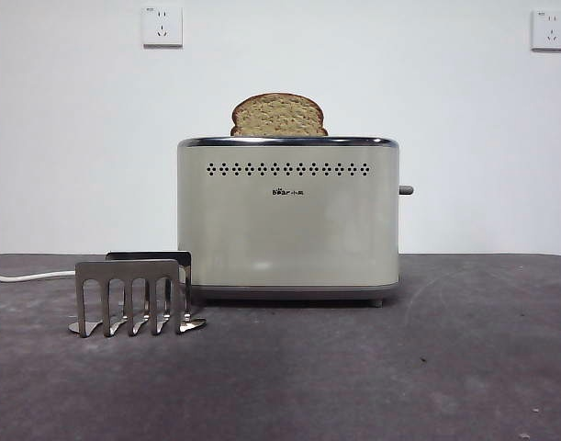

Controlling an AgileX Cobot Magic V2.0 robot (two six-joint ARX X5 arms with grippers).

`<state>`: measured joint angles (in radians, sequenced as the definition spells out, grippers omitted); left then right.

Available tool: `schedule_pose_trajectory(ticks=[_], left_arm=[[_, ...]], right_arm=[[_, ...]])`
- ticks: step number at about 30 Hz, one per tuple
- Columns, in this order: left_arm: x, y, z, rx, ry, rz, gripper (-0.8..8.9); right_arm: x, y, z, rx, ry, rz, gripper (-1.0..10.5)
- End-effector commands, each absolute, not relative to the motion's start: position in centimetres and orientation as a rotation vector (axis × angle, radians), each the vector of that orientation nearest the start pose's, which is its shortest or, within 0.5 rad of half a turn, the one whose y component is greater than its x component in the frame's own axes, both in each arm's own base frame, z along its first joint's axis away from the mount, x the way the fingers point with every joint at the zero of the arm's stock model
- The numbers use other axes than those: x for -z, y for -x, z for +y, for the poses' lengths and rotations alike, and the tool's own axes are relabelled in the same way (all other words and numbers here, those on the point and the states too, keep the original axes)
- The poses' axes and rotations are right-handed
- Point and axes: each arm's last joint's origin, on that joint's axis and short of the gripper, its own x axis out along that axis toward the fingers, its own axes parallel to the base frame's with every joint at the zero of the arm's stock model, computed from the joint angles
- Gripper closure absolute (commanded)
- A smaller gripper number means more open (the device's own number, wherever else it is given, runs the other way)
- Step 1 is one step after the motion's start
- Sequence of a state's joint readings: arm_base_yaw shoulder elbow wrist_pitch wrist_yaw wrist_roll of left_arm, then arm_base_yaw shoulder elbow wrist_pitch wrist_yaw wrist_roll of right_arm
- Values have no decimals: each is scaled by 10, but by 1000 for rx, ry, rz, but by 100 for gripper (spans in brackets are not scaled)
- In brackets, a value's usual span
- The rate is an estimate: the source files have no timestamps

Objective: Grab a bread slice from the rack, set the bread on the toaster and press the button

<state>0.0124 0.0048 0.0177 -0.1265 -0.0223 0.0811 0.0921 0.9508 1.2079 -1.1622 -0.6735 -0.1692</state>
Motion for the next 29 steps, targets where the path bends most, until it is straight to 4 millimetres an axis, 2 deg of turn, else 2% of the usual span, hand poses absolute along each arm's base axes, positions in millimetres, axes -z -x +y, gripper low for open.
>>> schedule_pose_trajectory(ticks=[1,29], left_arm=[[-151,-97,2,-33,3,140,816],[-149,-96,2,-40,15,161,816]], right_arm=[[-366,-142,32,-788,-109,821,946],[-367,-139,29,-770,-111,807,946]])
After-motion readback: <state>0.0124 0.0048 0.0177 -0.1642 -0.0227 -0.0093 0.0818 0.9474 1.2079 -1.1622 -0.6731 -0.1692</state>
